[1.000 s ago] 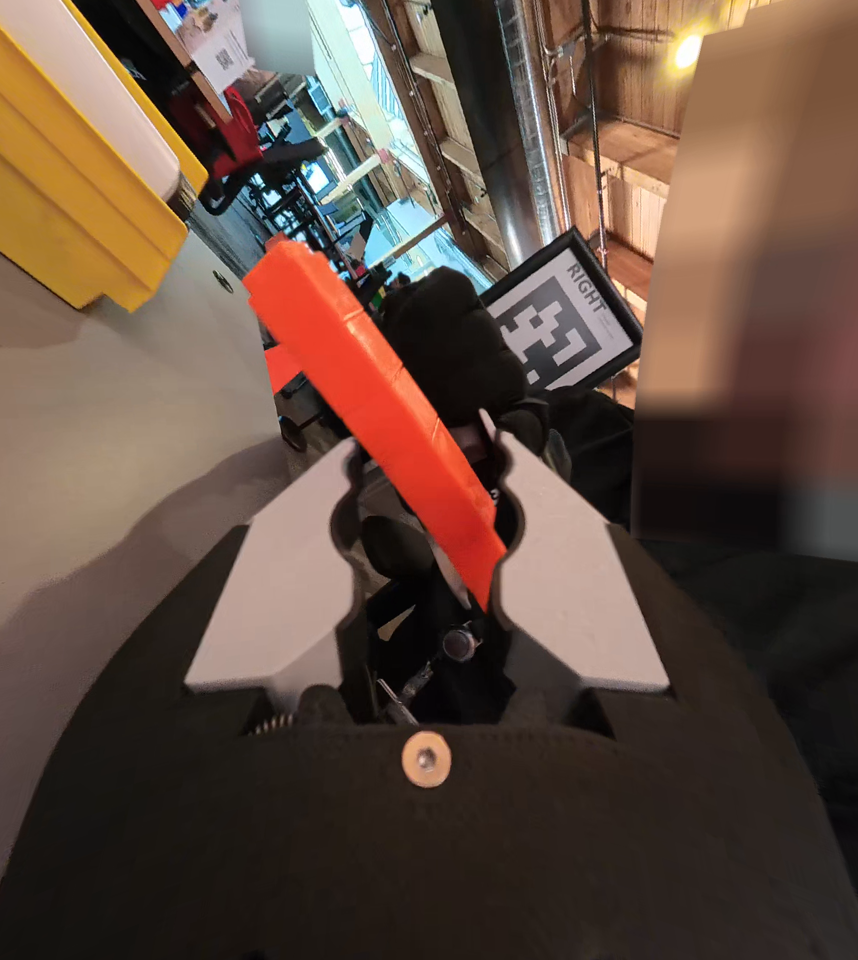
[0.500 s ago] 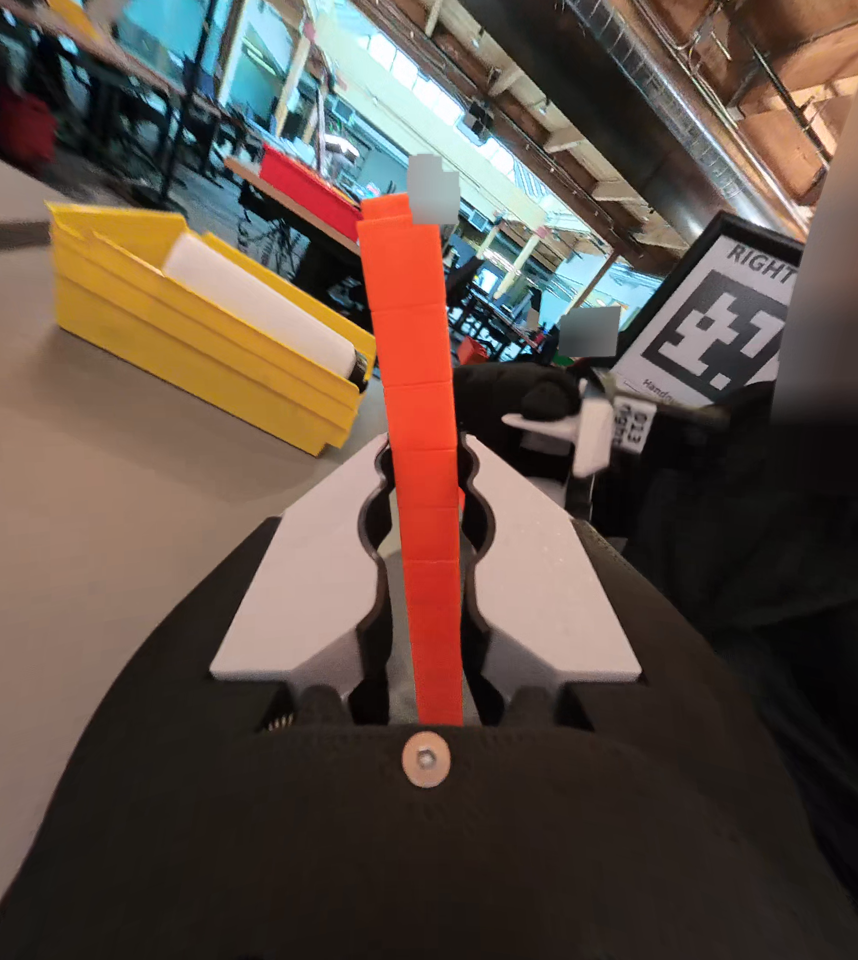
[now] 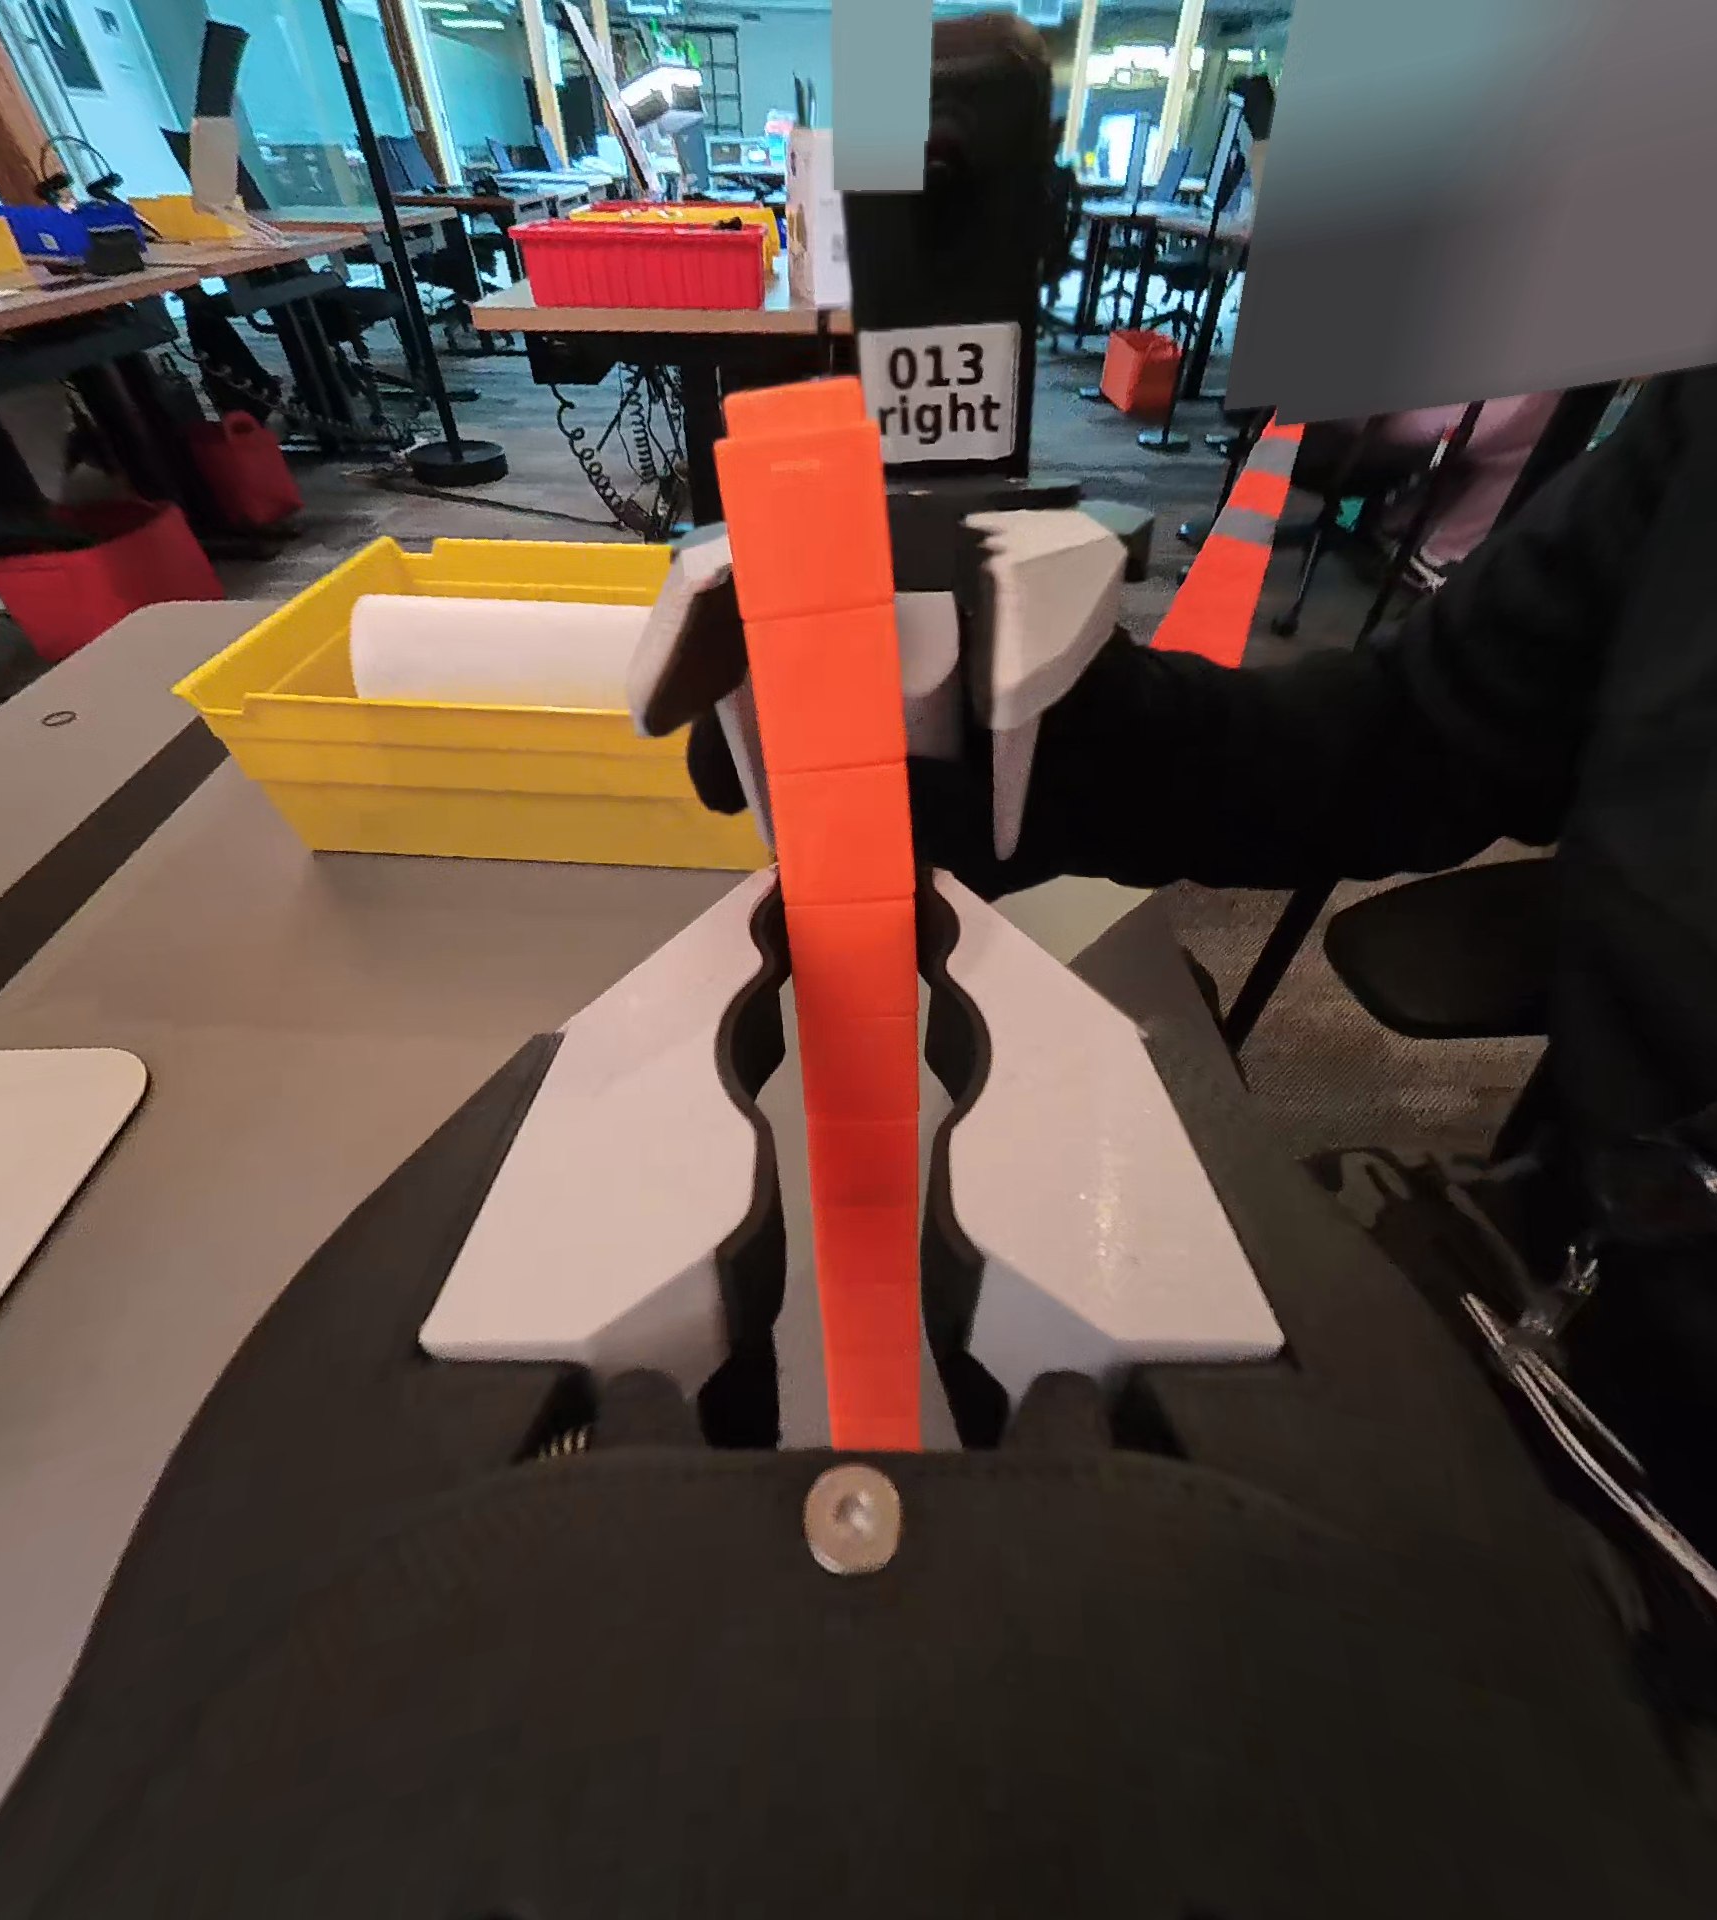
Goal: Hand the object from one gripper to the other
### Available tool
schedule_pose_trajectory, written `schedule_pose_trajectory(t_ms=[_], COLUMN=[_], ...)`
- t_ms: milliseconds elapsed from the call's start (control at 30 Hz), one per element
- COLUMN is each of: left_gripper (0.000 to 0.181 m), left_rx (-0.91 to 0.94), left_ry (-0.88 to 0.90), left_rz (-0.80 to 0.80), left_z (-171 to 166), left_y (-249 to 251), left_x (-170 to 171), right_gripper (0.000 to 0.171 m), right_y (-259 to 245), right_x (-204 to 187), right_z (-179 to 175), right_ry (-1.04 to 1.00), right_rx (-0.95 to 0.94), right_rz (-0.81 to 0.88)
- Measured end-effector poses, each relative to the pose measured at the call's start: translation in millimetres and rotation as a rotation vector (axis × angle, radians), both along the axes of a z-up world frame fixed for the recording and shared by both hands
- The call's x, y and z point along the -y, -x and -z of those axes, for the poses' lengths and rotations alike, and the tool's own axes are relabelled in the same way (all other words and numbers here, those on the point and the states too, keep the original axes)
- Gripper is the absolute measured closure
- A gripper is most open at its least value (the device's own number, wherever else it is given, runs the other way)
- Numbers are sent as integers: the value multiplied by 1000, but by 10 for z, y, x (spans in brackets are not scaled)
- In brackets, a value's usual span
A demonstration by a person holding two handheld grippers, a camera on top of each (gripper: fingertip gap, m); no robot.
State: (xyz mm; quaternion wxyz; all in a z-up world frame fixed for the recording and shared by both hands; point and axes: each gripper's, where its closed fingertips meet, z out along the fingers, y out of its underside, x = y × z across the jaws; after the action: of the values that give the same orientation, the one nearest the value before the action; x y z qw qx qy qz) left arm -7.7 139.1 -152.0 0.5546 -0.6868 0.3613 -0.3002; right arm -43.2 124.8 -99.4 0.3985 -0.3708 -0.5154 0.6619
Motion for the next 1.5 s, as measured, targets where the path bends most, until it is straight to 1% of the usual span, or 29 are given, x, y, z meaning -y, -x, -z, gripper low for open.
schedule_pose_trajectory(t_ms=[67, 167, 233, 267, 333, 433, 500, 533, 600, 667, 733, 767, 800, 867, 967, 1033, 1133, 1200, 1233, 1267, 1300, 1400, 1500], left_gripper=[161, 161, 160, 157, 147, 137, 132, 132, 129, 128, 128, 131, 129, 130, 147, 158, 161, 162, 162, 162, 162, 162, 162], left_rx=[-20, 6, 37, 67, 136, 206, 197, 176, 117, 126, 170, 173, 156, 120, 115, 117, 70, 75, 86, 90, 106, 157, 210], left_ry=[-11, 8, 38, 61, 92, 81, 33, 11, 0, -2, 21, 56, 85, 87, 101, 87, 64, 37, 39, 41, 23, 12, -1], left_rz=[2, 9, 16, 28, 28, -21, -68, -92, -192, -234, -266, -288, -311, -382, -433, -441, -463, -463, -466, -464, -459, -420, -391], left_z=[27, 40, 43, 29, -28, -176, -291, -335, -367, -448, -502, -464, -396, -297, -206, -203, -191, -236, -252, -259, -299, -386, -472], left_y=[-35, -50, -53, -47, 25, 216, 288, 292, 312, 248, 183, 156, 134, 151, 181, 182, 199, 214, 242, 283, 332, 486, 683], left_x=[-2, -15, -23, -13, 2, 26, 50, 54, -18, -44, -84, -123, -163, -244, -302, -310, -322, -311, -310, -308, -295, -232, -149], right_gripper=[150, 151, 151, 151, 151, 151, 152, 152, 151, 151, 151, 151, 151, 151, 151, 151, 151, 151, 147, 125, 108, 107, 106], right_y=[1, -5, -11, -26, -50, -67, -69, -59, -33, 0, 44, 68, 86, 117, 141, 145, 152, 155, 162, 173, 174, 104, -86], right_x=[15, 6, 9, 17, -9, -125, -213, -281, -422, -555, -619, -615, -612, -602, -582, -586, -595, -575, -543, -520, -532, -498, -622], right_z=[12, 35, 44, 30, 4, 53, 98, 136, 210, 271, 306, 313, 314, 308, 286, 282, 292, 268, 252, 248, 250, 283, 244], right_ry=[15, -14, -78, -121, -221, -470, -656, -768, -1023, -1280, -1397, -1419, -1434, -1439, -1440, -1446, -1449, -1424, -1405, -1386, -1356, -1181, -964], right_rx=[-5, 2, 0, -12, -25, 1, 23, 44, 89, 134, 164, 165, 167, 178, 172, 171, 166, 146, 129, 127, 147, 177, 190], right_rz=[-17, -9, 19, 35, 95, 229, 320, 380, 509, 632, 701, 717, 737, 774, 807, 820, 825, 817, 802, 785, 778, 662, 619])
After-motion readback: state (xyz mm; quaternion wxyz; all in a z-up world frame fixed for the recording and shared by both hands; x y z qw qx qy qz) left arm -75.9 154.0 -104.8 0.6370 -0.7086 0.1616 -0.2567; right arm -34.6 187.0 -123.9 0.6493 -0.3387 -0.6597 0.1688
